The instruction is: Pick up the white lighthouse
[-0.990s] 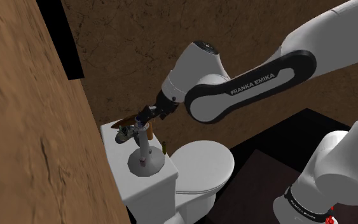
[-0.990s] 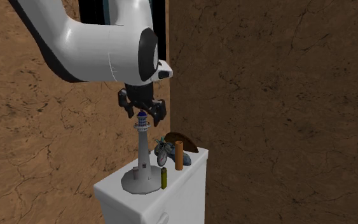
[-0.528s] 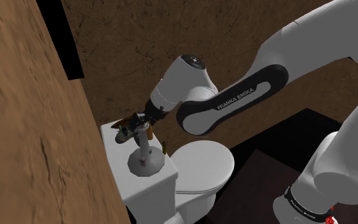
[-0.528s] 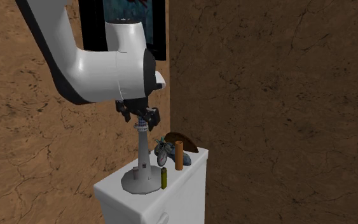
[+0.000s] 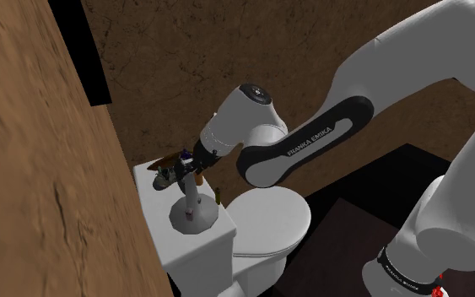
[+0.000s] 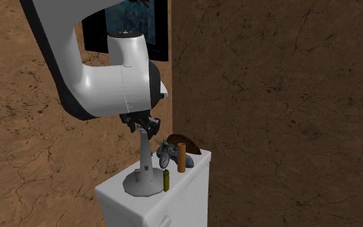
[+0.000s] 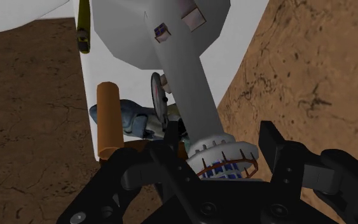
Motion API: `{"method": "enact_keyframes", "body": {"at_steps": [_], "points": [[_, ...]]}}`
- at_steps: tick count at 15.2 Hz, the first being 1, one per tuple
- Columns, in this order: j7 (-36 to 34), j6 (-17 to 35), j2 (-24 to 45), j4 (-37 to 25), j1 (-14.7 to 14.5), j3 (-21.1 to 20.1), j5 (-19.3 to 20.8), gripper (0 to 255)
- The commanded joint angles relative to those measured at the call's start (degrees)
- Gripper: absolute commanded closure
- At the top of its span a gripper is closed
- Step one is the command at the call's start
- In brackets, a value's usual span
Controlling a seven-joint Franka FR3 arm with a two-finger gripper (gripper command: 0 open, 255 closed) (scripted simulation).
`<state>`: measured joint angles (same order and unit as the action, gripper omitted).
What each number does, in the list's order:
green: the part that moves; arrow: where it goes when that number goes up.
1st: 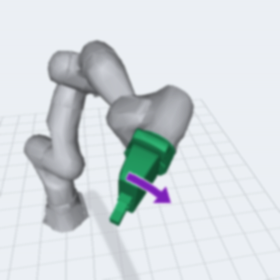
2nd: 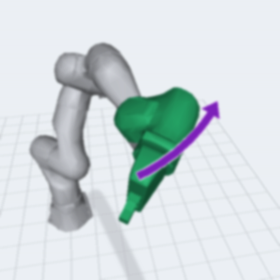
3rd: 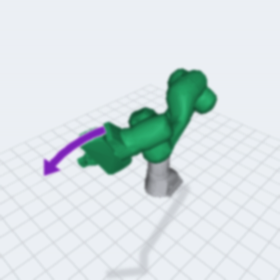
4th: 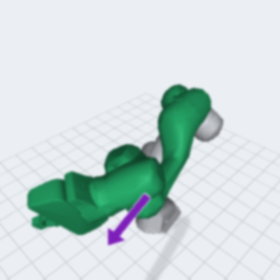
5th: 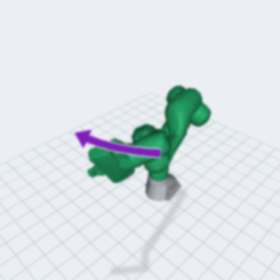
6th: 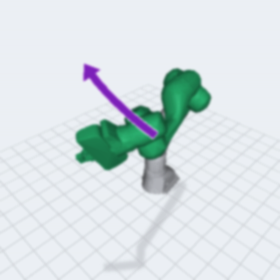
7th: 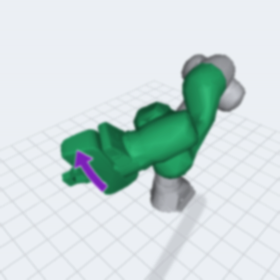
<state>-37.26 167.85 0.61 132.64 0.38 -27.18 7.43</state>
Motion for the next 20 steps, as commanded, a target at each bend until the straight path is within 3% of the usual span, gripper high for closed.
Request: {"method": "enact_keyframes", "body": {"at_steps": [1,7,13,20], "points": [[-0.04,0.04,0.02,0.02,0.00,0.00,0.05,255],[0.04,0.05,0.08,-0.02,0.03,0.02,0.02,255],[4.18,-4.46,-3.06,-1.80,-0.27,-0.09,-5.33,255],[6.87,-9.87,-6.06,-4.54,-0.80,0.45,-8.89,255]]}}
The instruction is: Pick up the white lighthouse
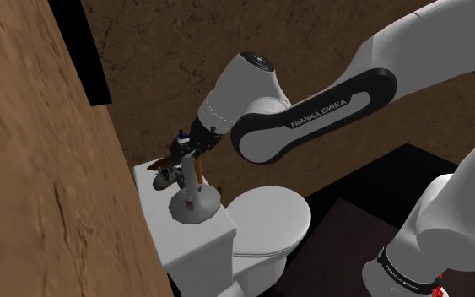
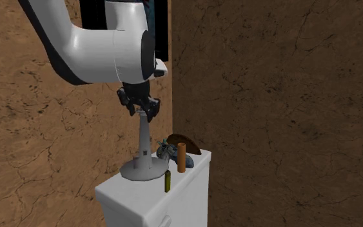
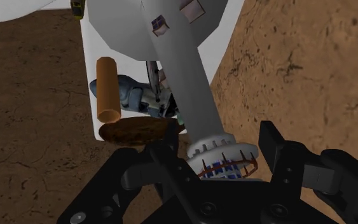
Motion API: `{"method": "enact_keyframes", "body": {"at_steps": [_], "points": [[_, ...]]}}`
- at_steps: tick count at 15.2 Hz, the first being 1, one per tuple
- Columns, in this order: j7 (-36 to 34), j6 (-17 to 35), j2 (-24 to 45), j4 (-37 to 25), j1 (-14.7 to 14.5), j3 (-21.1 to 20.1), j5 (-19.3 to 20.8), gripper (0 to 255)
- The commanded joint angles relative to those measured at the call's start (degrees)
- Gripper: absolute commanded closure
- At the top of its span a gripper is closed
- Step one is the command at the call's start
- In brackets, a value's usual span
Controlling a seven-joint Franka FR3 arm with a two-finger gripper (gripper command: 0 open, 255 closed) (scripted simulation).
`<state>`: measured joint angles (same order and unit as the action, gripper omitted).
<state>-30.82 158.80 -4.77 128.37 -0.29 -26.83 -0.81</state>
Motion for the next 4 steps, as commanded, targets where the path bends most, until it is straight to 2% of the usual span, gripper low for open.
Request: {"method": "enact_keyframes", "body": {"at_steps": [1,4], "points": [[0.70,-1.60,-1.05,-0.71,-0.18,0.19,-1.00,255],[0.98,-2.50,-1.46,-1.23,-0.26,0.31,-1.37,255]]}}
